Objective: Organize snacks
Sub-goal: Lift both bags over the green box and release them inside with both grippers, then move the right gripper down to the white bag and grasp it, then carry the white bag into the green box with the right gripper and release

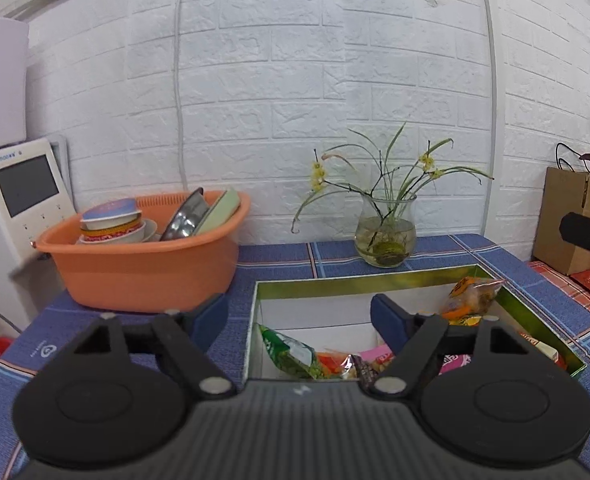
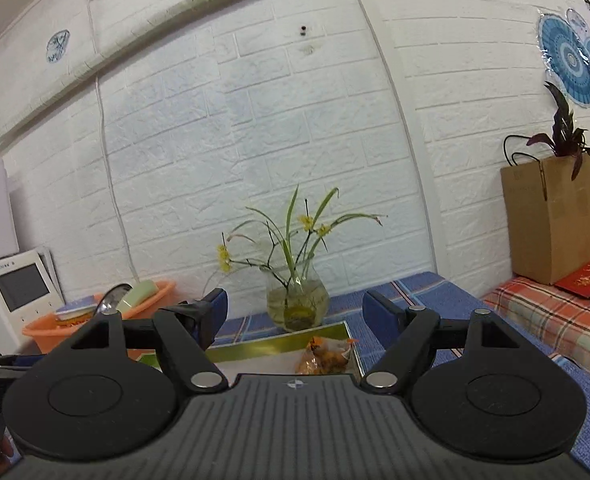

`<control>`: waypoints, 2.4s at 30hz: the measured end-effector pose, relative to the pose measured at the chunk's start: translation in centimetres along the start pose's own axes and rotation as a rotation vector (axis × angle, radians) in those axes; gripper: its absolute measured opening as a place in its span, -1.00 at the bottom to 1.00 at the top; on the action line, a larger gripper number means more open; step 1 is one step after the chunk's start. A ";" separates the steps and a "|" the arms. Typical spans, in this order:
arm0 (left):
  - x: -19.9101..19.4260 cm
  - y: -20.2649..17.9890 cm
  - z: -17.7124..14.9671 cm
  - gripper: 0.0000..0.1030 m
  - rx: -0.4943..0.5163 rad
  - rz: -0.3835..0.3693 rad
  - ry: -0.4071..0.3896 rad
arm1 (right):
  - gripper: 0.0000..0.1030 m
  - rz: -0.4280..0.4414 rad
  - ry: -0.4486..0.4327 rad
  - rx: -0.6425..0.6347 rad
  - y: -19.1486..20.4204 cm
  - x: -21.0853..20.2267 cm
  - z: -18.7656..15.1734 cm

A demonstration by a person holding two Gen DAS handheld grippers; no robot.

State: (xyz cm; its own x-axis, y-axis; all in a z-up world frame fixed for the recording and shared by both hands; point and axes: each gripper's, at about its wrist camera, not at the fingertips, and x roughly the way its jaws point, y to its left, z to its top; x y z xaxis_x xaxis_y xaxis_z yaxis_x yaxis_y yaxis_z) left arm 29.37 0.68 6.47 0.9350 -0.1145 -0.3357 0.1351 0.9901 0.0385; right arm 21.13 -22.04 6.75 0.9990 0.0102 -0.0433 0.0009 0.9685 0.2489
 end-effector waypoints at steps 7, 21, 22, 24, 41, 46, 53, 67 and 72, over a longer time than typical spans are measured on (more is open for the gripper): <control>-6.1 0.5 -2.0 0.99 0.105 -0.020 0.004 | 1.00 0.111 -0.053 0.078 0.7 -2.5 2.3; -9.5 3.1 -10.2 0.99 -0.060 -0.068 0.138 | 1.00 0.328 0.270 -0.035 5.3 -7.3 -0.4; -9.6 3.2 -10.5 0.99 -0.068 -0.065 0.155 | 1.00 0.347 0.293 -0.017 5.1 -7.7 -1.1; -9.8 3.4 -10.9 0.99 -0.079 -0.066 0.178 | 1.00 0.369 0.339 0.061 4.6 -8.2 -2.6; -9.8 2.4 -14.2 0.99 -0.117 -0.292 0.326 | 1.00 0.377 0.782 0.302 5.8 -4.1 -9.4; -9.6 2.9 -14.5 0.99 -0.177 -0.323 0.292 | -0.11 0.348 0.818 0.141 7.3 -2.4 -9.9; -9.8 3.1 -14.3 0.17 -0.237 -0.380 0.290 | -0.38 0.387 0.751 0.071 6.6 -3.9 -9.6; -12.7 2.8 -12.1 0.13 -0.264 -0.409 0.180 | -0.44 0.475 0.505 0.013 7.0 -6.8 -6.2; -11.5 3.1 -10.2 0.13 -0.258 -0.405 0.179 | -0.43 0.491 0.457 0.019 7.2 -5.8 -5.1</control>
State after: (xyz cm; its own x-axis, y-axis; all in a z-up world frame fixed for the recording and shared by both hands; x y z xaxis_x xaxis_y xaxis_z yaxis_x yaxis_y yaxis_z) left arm 15.71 5.89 0.87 0.7506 -0.4998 -0.4322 0.3687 0.8596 -0.3538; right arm 15.11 -13.85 3.82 0.7646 0.5567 -0.3249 -0.4437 0.8202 0.3611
